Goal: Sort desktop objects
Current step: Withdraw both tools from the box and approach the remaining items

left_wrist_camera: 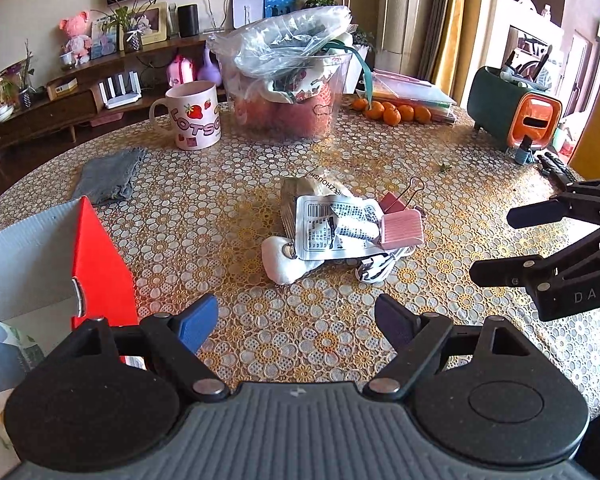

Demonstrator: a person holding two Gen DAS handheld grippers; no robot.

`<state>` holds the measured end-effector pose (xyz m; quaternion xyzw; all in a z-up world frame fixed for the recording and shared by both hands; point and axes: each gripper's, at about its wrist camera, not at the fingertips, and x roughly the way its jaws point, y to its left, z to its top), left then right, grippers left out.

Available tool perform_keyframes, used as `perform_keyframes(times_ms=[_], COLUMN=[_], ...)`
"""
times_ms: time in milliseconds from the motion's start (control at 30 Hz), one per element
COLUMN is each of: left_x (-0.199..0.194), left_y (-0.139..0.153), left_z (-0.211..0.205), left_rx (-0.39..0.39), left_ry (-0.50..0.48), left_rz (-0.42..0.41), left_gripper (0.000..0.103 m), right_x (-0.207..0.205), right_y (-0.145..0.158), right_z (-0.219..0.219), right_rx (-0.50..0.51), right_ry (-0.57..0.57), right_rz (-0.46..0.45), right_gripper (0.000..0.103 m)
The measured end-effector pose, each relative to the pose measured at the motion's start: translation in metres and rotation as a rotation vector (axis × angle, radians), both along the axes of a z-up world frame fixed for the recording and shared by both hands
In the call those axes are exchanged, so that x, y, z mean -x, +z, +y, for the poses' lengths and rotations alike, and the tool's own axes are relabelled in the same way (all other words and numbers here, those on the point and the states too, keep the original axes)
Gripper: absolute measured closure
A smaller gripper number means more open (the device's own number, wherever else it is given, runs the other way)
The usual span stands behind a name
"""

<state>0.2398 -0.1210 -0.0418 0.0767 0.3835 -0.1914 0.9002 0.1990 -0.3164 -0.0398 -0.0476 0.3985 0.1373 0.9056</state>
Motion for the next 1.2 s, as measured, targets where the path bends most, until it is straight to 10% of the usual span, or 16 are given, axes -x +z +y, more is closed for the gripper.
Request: perform_keyframes(times_ms=[1200], left_x=[-0.074], left_y=[-0.079], left_z=[-0.02], left_rx=[0.001], left_ry=[0.112], left_rz=[0.008], left_gripper=[0.018], right_x=[-0.097], right_y=[-0.056], right_z=[0.0], right_rx=[0.037], right_ry=[0.091], right_rz=[0.085], right_gripper=[0.042])
